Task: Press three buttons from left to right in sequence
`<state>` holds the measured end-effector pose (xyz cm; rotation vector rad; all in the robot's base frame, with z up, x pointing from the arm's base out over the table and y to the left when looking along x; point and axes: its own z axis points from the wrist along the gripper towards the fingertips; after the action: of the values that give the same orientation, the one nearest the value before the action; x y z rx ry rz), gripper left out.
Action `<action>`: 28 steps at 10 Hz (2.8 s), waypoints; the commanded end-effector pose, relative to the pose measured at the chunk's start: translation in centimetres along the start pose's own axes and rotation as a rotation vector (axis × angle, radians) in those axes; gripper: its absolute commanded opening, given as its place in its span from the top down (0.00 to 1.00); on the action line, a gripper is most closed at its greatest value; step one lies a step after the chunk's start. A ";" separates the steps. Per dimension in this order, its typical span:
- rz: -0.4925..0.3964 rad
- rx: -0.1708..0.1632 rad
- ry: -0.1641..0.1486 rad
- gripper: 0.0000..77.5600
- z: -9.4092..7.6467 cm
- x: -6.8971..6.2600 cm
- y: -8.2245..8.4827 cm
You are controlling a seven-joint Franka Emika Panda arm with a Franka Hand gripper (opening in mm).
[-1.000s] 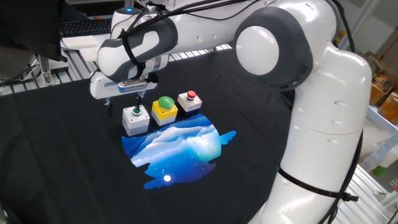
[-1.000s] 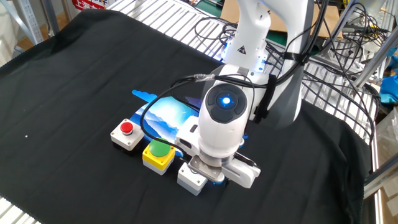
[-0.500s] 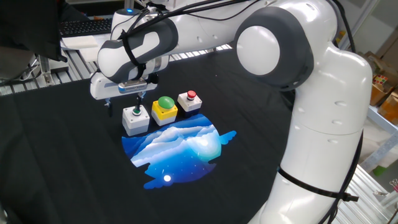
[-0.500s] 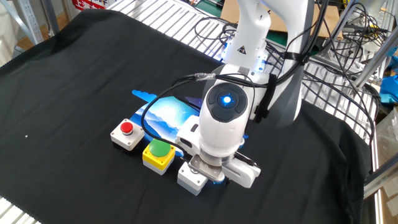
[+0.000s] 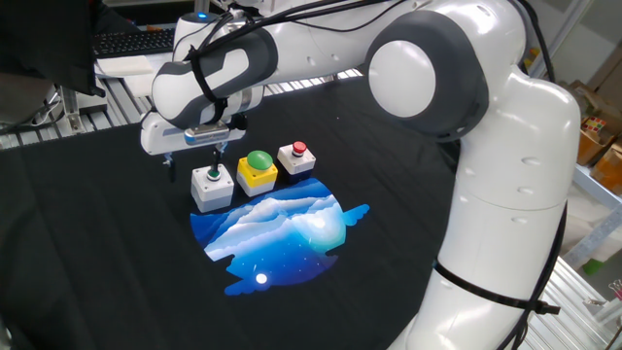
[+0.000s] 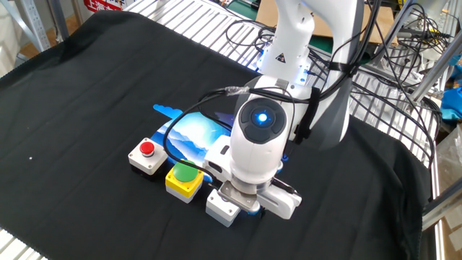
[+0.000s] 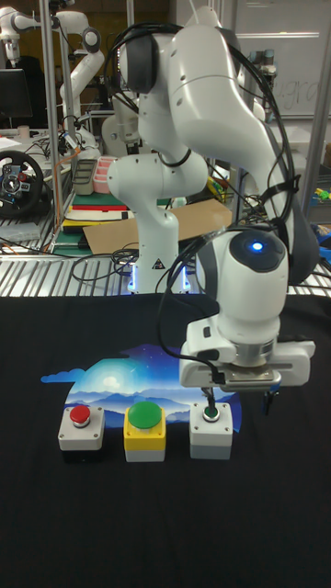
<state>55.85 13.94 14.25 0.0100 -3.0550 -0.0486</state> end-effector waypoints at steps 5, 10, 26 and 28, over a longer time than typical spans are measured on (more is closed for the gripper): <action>-0.005 -0.001 0.000 0.00 0.1 0.1 0.0; 0.007 0.005 0.017 0.00 -0.2 0.6 0.2; 0.009 0.019 0.058 0.00 -0.2 -0.2 0.1; 0.007 0.019 0.061 0.00 -0.2 -0.2 0.1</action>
<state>55.96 14.03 14.31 0.0008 -2.9917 -0.0168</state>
